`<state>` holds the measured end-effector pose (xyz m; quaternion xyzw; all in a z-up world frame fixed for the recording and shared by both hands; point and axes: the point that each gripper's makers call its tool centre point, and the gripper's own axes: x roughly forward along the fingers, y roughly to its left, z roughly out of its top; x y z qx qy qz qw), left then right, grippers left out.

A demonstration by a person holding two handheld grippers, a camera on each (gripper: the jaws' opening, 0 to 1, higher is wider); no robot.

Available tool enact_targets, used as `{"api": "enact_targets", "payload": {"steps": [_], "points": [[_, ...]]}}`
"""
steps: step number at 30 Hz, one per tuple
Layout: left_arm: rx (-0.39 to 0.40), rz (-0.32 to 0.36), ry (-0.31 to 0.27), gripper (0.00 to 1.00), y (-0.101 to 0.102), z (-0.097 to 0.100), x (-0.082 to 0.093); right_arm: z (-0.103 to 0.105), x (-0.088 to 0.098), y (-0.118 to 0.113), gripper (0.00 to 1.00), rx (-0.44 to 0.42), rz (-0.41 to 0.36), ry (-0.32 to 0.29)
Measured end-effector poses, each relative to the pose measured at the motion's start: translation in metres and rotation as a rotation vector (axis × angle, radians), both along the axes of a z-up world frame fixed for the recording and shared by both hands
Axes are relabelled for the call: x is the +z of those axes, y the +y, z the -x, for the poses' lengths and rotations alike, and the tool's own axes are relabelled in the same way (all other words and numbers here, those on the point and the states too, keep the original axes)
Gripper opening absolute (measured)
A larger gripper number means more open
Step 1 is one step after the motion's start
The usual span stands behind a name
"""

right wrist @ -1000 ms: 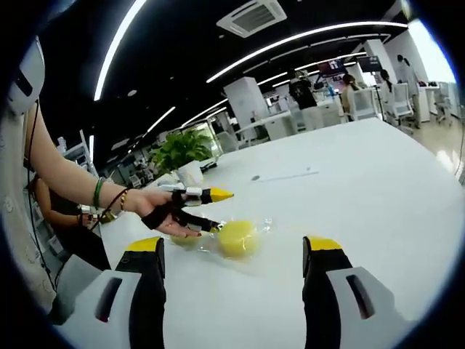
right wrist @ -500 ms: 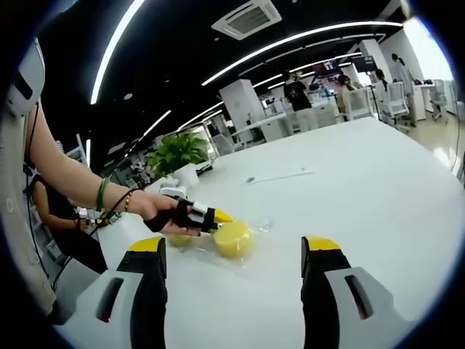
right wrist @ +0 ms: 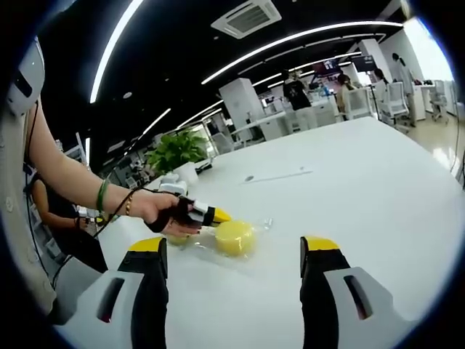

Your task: Compare the silicone blocks by pressing each to a similar depth, holding the contact briefly, and releasing to observe deformation and rebound differences across the visible hardness samples.

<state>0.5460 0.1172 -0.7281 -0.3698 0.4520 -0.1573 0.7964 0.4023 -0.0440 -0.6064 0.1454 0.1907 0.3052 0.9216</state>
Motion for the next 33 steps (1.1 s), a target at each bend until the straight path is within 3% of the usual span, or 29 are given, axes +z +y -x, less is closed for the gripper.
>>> {"api": "enact_targets", "payload": {"steps": [3, 8, 12, 17, 22, 33], "points": [[-0.023, 0.01, -0.042, 0.0, -0.004, 0.0, 0.011, 0.001, 0.002, -0.001, 0.69, -0.004, 0.003, -0.006], [-0.156, -0.084, -0.196, 0.0, -0.011, 0.005, 0.029, 0.003, 0.005, 0.0, 0.69, -0.002, 0.007, -0.008], [-0.203, -0.136, -0.254, 0.0, -0.016, 0.013, 0.04, 0.006, 0.009, 0.002, 0.68, 0.002, 0.014, -0.015], [-0.332, -0.238, -0.346, 0.0, -0.017, 0.023, 0.049, 0.009, 0.015, 0.002, 0.68, -0.001, 0.017, -0.027], [-0.379, -0.276, -0.401, 0.0, -0.018, 0.034, 0.06, 0.015, 0.016, 0.003, 0.68, -0.003, 0.027, -0.031], [-0.412, -0.266, -0.447, 0.0, -0.022, 0.049, 0.081, 0.025, 0.023, 0.005, 0.68, -0.007, 0.036, -0.045]]}}
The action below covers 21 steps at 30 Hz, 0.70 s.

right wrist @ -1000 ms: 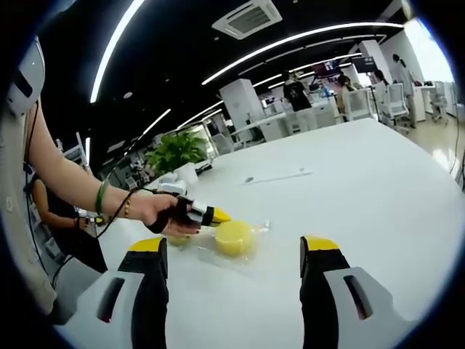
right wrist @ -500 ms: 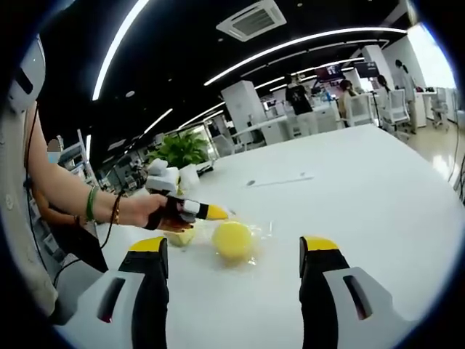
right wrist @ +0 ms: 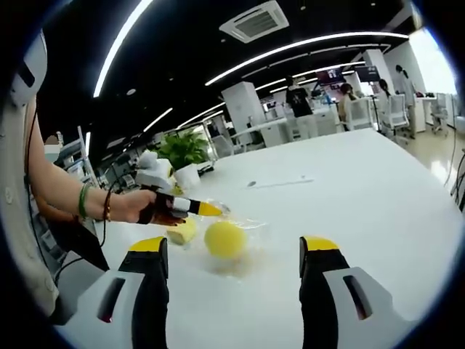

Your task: Compare the silicone blocks by pressing each to a similar depth, holding the contact briefly, and releasing to observe deformation and rebound differences across the visible hardness samples.

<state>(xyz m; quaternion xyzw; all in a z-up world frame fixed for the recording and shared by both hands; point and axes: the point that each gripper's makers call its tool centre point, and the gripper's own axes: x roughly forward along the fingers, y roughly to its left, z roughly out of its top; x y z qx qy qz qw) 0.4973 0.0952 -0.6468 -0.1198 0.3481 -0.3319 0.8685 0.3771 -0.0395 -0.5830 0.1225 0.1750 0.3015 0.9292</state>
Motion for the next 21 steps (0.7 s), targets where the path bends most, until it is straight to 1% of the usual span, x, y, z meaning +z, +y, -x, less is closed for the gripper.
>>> {"api": "enact_targets", "payload": {"steps": [4, 7, 9, 11, 12, 17, 21], "points": [[-0.019, -0.001, -0.02, 0.0, -0.003, 0.002, 0.009, 0.002, 0.004, -0.001, 0.68, -0.005, 0.006, -0.008], [-0.039, -0.009, -0.048, 0.0, -0.006, 0.003, 0.018, 0.003, 0.007, -0.001, 0.68, -0.004, 0.013, -0.014], [-0.037, -0.008, -0.048, 0.0, -0.007, 0.004, 0.023, 0.004, 0.011, -0.002, 0.68, -0.005, 0.013, -0.02], [-0.047, -0.024, -0.073, 0.0, -0.006, 0.004, 0.027, 0.005, 0.014, -0.001, 0.68, -0.005, 0.019, -0.027], [-0.054, -0.024, -0.076, 0.0, -0.007, 0.005, 0.029, 0.005, 0.015, -0.001, 0.68, -0.003, 0.022, -0.029], [-0.072, -0.051, -0.107, 0.0, -0.004, 0.008, 0.036, 0.006, 0.022, 0.002, 0.68, 0.008, 0.034, -0.044], [-0.079, -0.06, -0.123, 0.0, -0.001, 0.01, 0.041, 0.007, 0.029, 0.005, 0.68, 0.014, 0.04, -0.054]]}}
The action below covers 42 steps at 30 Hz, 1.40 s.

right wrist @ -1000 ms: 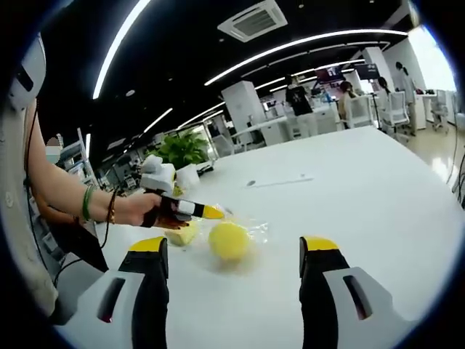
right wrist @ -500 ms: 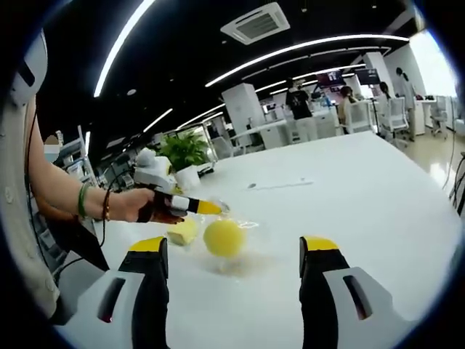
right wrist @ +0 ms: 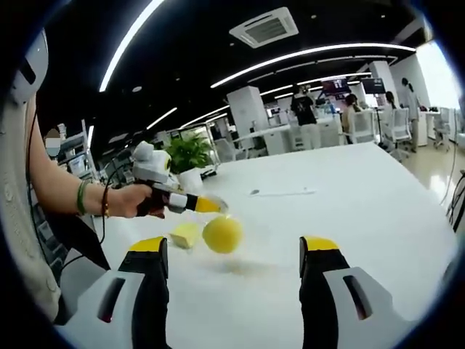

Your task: Compare the silicone blocks by pressing each to a similar depth, holding the contact briefly, and releasing to observe deformation and rebound differences across the visible hardness samples.

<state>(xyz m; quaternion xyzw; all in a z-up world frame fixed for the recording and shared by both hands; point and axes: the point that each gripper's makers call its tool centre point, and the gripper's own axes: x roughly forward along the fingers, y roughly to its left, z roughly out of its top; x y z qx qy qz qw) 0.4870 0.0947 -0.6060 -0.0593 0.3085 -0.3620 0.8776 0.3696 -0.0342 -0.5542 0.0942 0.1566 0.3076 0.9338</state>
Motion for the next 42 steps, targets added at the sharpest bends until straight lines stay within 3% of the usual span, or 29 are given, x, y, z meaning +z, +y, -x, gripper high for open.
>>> {"api": "enact_targets", "payload": {"steps": [12, 21, 32, 42], "points": [[-0.019, -0.029, -0.042, 0.0, 0.017, 0.011, 0.018, 0.006, 0.018, 0.014, 0.68, 0.03, 0.035, -0.034], [-0.025, -0.046, -0.105, 0.0, 0.041, 0.018, 0.043, 0.005, 0.036, 0.035, 0.69, 0.079, 0.06, -0.073], [-0.012, -0.061, -0.164, 0.0, 0.08, 0.027, 0.079, 0.002, 0.055, 0.073, 0.7, 0.203, 0.121, -0.125], [-0.008, -0.077, -0.213, 0.0, 0.109, 0.042, 0.105, 0.0, 0.069, 0.114, 0.72, 0.366, 0.176, -0.148]]}}
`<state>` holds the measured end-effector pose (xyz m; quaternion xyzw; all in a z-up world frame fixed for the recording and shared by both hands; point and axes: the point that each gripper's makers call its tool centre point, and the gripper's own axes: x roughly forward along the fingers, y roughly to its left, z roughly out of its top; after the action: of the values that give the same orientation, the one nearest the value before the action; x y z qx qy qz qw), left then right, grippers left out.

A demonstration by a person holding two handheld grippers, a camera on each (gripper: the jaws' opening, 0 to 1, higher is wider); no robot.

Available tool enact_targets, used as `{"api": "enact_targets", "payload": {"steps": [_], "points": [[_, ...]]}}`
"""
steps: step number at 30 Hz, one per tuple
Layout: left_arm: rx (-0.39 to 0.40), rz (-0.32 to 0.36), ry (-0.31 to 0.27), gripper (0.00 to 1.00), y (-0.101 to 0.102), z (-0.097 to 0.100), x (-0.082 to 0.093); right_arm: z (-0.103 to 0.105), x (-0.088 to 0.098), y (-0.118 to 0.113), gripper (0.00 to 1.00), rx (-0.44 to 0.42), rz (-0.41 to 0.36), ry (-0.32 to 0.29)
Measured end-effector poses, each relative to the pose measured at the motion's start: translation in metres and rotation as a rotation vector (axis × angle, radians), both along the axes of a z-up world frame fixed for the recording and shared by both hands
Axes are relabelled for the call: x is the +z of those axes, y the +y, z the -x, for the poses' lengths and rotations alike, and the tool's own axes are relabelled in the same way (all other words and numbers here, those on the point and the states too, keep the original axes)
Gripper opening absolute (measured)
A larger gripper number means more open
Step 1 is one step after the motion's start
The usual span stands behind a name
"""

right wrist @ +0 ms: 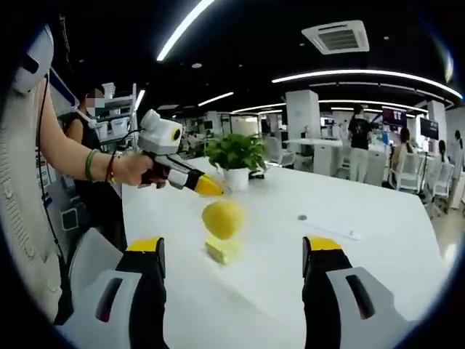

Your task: Compare the silicone blocks by pressing each to a similar depth, holding the contact briefly, and releasing to observe deformation and rebound differences across the visible hardness samples.

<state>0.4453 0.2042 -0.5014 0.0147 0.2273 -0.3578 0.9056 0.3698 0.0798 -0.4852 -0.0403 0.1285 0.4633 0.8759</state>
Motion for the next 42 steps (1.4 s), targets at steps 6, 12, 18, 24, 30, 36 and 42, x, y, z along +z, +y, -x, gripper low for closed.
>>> {"api": "enact_targets", "payload": {"steps": [6, 12, 18, 24, 30, 36, 42], "points": [[-0.031, 0.007, -0.003, 0.0, 0.008, 0.012, 0.011, -0.002, 0.003, 0.028, 0.74, 0.144, 0.048, 0.038], [-0.05, 0.015, -0.014, 0.0, 0.013, 0.016, 0.022, -0.019, 0.008, 0.056, 0.75, 0.239, 0.106, 0.038], [-0.08, 0.017, -0.021, 0.0, 0.009, 0.015, 0.026, -0.031, -0.005, 0.086, 0.75, 0.351, 0.183, 0.085], [-0.107, 0.024, -0.02, 0.0, 0.001, 0.012, 0.025, -0.043, -0.03, 0.108, 0.75, 0.407, 0.261, 0.109], [-0.133, 0.03, -0.023, 0.0, -0.006, 0.008, 0.023, -0.049, -0.051, 0.122, 0.69, 0.441, 0.289, 0.136], [-0.158, 0.038, -0.018, 0.0, -0.011, 0.006, 0.02, -0.058, -0.065, 0.133, 0.61, 0.441, 0.261, 0.182], [-0.175, 0.055, -0.005, 0.0, -0.012, 0.008, 0.018, -0.059, -0.074, 0.136, 0.44, 0.457, 0.275, 0.182]]}}
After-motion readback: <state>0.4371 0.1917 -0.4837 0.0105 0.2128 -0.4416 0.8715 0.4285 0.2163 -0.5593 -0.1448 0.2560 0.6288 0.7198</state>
